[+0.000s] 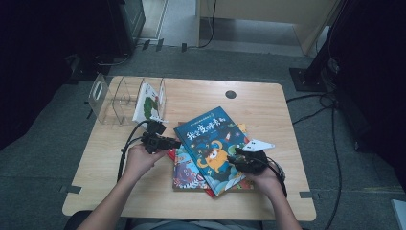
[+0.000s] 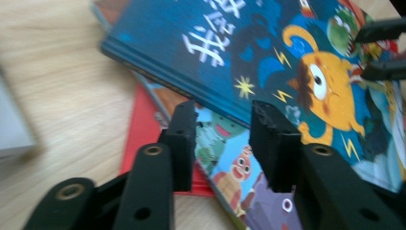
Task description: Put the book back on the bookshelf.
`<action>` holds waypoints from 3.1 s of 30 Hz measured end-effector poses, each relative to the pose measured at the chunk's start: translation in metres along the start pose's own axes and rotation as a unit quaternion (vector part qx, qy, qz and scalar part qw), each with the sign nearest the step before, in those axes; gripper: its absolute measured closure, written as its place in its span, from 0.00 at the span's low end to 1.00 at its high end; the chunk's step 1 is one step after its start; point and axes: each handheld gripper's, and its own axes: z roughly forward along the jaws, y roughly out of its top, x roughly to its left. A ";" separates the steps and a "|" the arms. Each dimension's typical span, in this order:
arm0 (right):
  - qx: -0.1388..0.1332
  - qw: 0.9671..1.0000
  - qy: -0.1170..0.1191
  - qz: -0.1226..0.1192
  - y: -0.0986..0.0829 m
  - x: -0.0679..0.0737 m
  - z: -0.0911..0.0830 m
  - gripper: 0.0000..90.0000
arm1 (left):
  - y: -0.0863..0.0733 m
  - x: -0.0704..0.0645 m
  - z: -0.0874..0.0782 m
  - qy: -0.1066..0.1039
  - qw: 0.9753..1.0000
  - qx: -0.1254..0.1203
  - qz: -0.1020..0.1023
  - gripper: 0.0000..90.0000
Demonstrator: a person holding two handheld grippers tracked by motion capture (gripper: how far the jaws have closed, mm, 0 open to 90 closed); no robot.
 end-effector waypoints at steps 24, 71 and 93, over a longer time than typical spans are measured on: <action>0.003 0.997 -0.054 0.062 -0.042 -0.016 -0.053 0.91 | 0.007 -0.007 0.037 -0.029 0.999 0.021 0.041 0.99; 0.023 0.987 -0.083 0.134 -0.034 -0.074 -0.042 0.98 | -0.021 0.021 -0.011 0.041 0.998 -0.039 -0.036 0.99; 0.023 0.984 -0.102 0.145 -0.017 -0.092 -0.021 0.98 | -0.042 0.029 -0.033 0.043 0.995 -0.057 -0.064 0.99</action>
